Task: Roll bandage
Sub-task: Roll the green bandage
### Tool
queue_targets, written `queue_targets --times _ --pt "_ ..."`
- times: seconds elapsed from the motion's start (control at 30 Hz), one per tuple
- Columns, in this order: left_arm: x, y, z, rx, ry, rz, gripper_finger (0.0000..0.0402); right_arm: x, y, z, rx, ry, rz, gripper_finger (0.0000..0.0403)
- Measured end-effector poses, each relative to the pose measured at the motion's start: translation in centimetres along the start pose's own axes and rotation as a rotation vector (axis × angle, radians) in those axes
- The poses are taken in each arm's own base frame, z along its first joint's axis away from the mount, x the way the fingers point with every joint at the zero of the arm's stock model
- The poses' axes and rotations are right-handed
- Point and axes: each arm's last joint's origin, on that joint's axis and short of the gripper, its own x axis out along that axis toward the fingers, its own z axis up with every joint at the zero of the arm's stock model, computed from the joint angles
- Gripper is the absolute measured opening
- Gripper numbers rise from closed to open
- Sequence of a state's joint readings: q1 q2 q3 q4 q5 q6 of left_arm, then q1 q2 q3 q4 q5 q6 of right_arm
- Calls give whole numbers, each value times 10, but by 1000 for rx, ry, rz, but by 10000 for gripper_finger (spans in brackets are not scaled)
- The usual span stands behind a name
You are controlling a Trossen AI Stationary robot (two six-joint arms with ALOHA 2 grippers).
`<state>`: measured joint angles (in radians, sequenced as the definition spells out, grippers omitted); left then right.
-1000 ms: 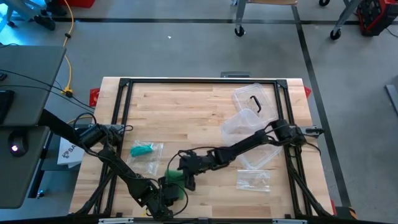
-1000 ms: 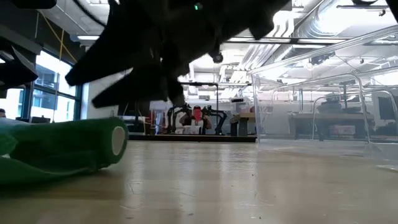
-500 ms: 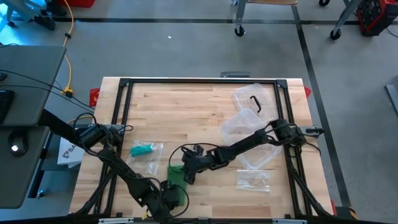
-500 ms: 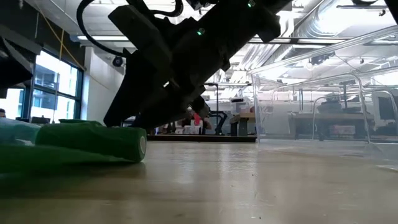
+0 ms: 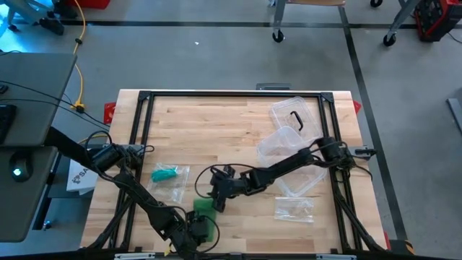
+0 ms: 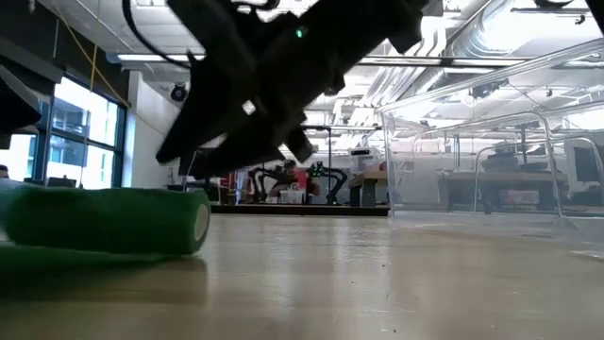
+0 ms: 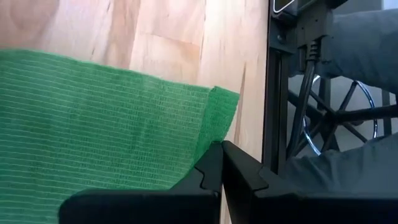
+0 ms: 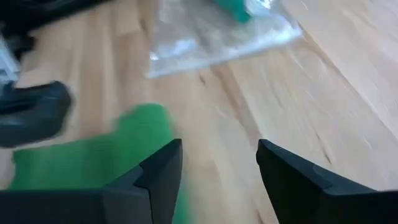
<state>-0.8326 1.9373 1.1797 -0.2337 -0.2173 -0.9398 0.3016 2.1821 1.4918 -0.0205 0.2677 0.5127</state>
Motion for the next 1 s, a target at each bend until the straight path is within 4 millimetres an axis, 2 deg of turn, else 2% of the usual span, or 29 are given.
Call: queue_targets --times 0.2,0.33,0.53,0.63,1.0 --pt "0 0 0 0 -5 4 0 19 -9 -16 71 86 33 199" --pt "0 0 0 0 -13 10 0 20 8 -28 55 128 149 199" --pt "0 1 1 0 -16 14 0 11 36 -25 -11 37 343 199" --pt "0 1 1 -9 -16 13 0 11 35 -25 -1 23 300 199" --pt "0 -3 -1 -12 63 -73 0 17 13 -24 55 74 151 199"
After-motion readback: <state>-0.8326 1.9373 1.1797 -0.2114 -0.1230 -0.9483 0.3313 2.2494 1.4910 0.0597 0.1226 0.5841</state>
